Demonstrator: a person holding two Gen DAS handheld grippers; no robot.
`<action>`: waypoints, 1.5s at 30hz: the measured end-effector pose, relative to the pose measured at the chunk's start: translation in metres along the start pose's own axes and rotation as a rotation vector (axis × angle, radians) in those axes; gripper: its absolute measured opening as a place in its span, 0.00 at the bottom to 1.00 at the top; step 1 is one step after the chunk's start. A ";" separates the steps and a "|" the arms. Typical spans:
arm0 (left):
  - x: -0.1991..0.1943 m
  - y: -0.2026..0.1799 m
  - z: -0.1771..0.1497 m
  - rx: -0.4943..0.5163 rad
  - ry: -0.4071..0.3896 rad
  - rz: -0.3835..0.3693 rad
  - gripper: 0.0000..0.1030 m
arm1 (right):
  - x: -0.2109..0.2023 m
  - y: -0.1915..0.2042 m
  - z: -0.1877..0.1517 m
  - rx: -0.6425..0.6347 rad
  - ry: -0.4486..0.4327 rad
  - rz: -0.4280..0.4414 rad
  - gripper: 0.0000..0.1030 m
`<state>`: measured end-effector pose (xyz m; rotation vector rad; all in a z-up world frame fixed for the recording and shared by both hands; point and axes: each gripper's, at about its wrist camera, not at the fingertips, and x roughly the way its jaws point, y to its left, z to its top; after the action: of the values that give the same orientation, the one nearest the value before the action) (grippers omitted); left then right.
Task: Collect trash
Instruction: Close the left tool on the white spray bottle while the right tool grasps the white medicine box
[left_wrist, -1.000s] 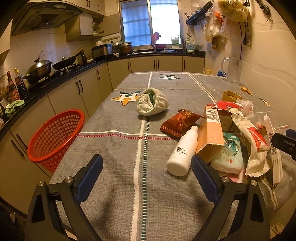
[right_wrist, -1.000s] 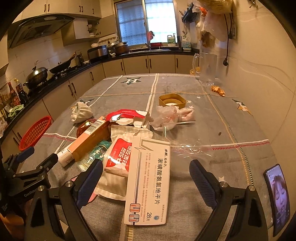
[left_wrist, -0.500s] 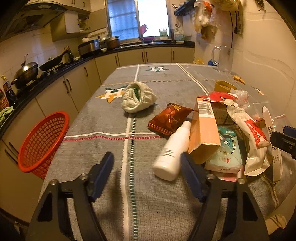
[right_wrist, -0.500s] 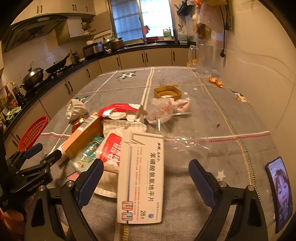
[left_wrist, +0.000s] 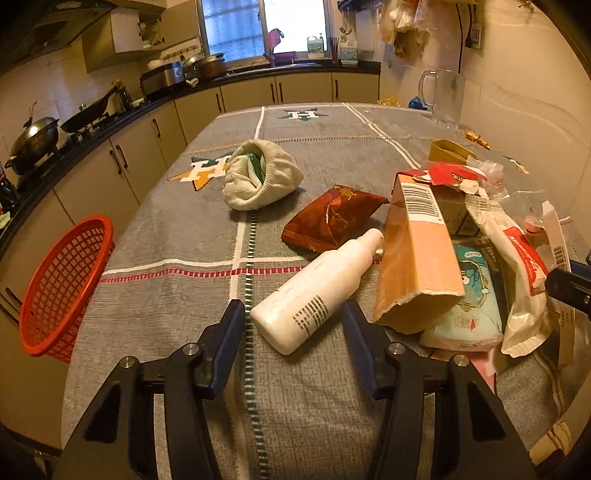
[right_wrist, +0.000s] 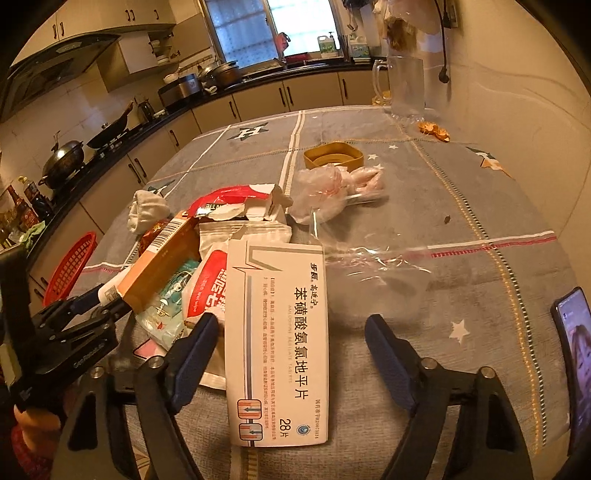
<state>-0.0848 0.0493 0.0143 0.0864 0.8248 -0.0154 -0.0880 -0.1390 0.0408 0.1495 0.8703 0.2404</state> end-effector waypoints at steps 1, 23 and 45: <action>0.001 0.001 0.001 -0.004 0.001 -0.006 0.52 | 0.000 0.000 0.000 0.004 0.003 0.008 0.75; 0.012 0.006 0.011 -0.021 0.040 -0.012 0.48 | 0.001 0.011 -0.002 -0.034 0.045 0.044 0.73; 0.008 -0.002 0.014 0.028 0.051 -0.039 0.60 | -0.009 -0.004 0.001 -0.013 0.012 0.085 0.57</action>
<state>-0.0690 0.0461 0.0173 0.0972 0.8772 -0.0616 -0.0917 -0.1451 0.0473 0.1732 0.8747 0.3266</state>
